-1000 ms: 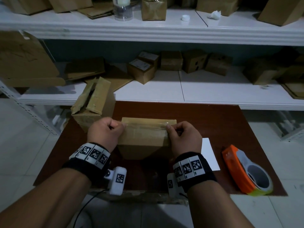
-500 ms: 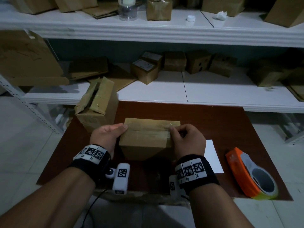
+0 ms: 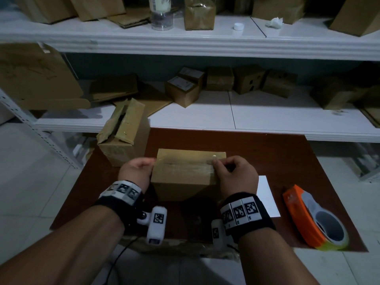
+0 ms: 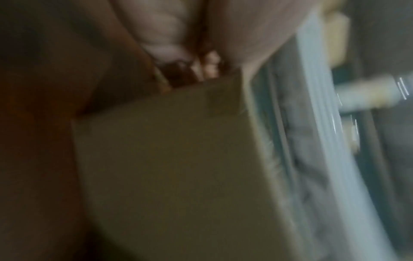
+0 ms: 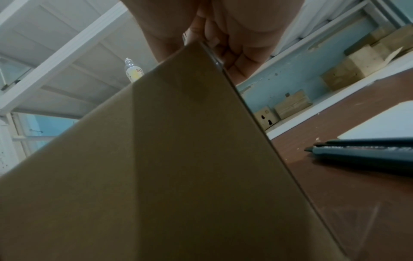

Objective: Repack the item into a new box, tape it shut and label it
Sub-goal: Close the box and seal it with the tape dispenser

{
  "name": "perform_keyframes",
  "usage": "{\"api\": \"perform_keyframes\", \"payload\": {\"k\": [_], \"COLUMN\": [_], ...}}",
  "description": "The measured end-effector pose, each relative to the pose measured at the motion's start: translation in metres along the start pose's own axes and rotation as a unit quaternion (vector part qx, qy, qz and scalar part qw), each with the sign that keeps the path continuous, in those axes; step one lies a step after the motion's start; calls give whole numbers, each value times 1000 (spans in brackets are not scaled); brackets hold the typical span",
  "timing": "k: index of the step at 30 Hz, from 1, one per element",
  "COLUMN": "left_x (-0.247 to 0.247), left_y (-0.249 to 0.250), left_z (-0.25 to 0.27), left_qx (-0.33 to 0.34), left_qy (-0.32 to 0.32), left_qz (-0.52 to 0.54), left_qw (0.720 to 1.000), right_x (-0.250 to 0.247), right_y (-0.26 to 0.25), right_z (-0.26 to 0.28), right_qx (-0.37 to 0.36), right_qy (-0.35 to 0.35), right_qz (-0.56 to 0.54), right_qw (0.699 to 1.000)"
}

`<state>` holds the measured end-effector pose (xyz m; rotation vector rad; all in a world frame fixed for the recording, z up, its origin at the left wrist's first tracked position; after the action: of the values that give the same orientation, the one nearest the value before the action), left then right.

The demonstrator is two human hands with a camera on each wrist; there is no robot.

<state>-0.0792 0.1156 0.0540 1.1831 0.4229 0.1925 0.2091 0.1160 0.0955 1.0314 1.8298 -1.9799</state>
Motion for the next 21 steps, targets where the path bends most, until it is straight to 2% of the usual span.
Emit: {"api": "perform_keyframes", "payload": {"k": [1, 2, 3, 5, 6, 7, 8, 10, 12, 13, 16, 21], "left_x": [0, -3, -6, -10, -6, 6, 25, 61, 78, 80, 80, 78], "left_y": [5, 12, 22, 51, 65, 72, 74, 65, 52, 48, 43, 48], "left_z": [-1, 0, 3, 12, 17, 18, 19, 18, 14, 13, 12, 18], "left_qx": [16, 34, 57, 134, 176, 202, 212, 206, 216, 221, 230, 248], "left_qy": [7, 24, 45, 98, 100, 66, 4, -100, -125, -120, -113, -99], "left_qz": [-127, -206, -236, -211, -207, -230, -271, -380, -482, -507, -521, -511], "left_qw": [992, 978, 969, 963, 957, 950, 939, 896, 840, 824, 814, 817], "right_x": [0, 0, 0, 0, 0, 0, 0, -1, -1, -1, -4, -2], "right_y": [0, 1, 2, 3, 3, 3, 3, 3, 5, 7, 24, 32], "right_z": [0, -1, -1, -2, -2, -3, -3, -3, -4, -5, -8, -7], "right_qx": [3, 6, 10, 18, 20, 18, 16, 8, -2, -3, 45, 89], "right_qy": [0, -2, -5, -13, -17, -18, -17, -15, -7, 4, 30, -6], "right_qz": [-3, -6, -11, -18, -23, -26, -28, -28, -27, -24, -52, -146], "right_qw": [1000, 1000, 1000, 1000, 999, 999, 999, 999, 1000, 1000, 997, 985]}}
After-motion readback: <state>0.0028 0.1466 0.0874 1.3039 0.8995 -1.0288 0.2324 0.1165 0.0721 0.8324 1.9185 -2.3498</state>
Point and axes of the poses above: each hand's wrist, its own z-axis away from the middle knuckle, its own x-axis out of the palm, y = z × x, the point moved 8 cm from there along -z, towards the middle knuckle, and after that the axes turned 5 degrees about z, right-handed, at the moved point
